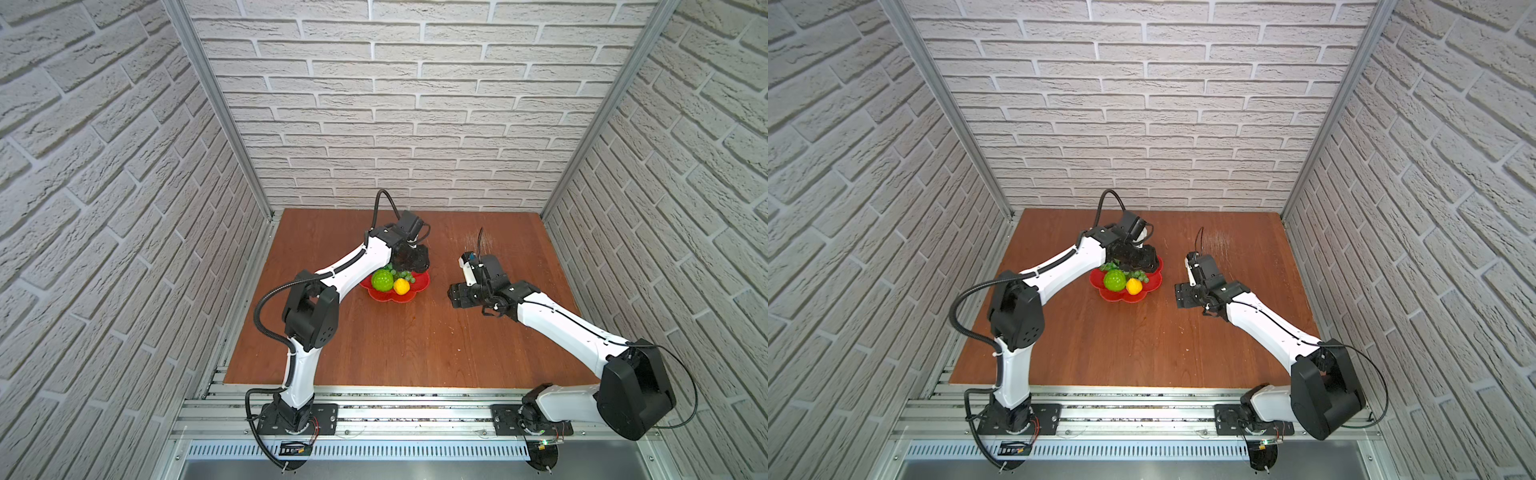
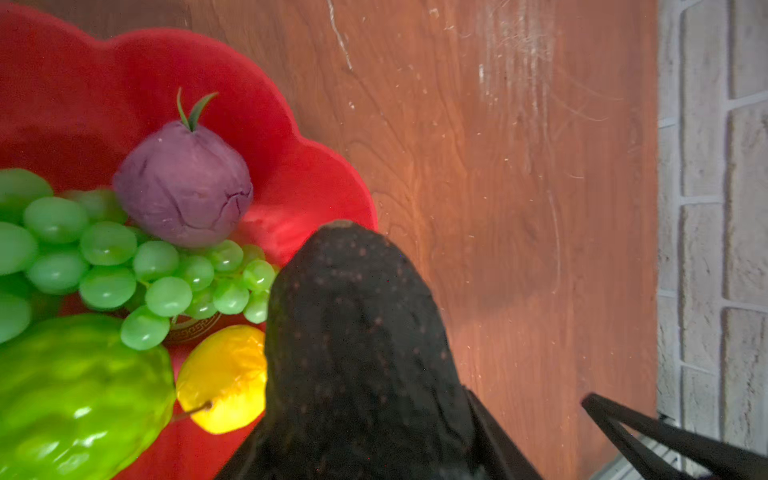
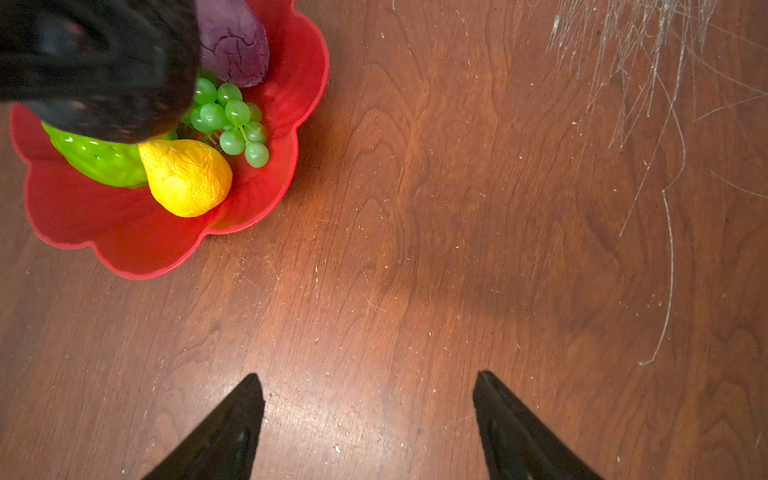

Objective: Place and organize the fake fruits in the fruit bowl
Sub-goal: 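Lift the avocado with the left gripper and lower it into the bowl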

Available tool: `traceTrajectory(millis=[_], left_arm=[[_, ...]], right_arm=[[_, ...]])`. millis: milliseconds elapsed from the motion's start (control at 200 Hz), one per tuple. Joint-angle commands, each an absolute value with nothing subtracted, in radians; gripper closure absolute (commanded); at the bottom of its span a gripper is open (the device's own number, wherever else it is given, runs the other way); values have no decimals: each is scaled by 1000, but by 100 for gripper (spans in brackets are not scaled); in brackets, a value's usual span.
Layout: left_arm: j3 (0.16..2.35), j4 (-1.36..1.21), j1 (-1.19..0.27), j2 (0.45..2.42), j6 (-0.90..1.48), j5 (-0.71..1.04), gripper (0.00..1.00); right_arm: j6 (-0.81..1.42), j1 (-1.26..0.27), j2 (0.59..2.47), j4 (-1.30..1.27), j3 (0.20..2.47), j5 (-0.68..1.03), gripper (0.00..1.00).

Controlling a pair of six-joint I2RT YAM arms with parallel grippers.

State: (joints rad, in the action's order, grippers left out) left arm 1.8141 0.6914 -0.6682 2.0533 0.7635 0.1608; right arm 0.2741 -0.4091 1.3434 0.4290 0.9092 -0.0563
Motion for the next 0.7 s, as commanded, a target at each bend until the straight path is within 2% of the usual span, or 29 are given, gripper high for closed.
traceTrajectory(millis=[0,270,695], left_arm=[[1859,681,-663,2093,796,116,65],[1951,743,-637,2202,755,125,63],[1963,720,-624,2266,775,133,62]], right_arm=[[270,-405,1309,400,903,-80,19],[263,-403,1317,387,879,-74,19],[243,-403,1350,384,894,-71,19]])
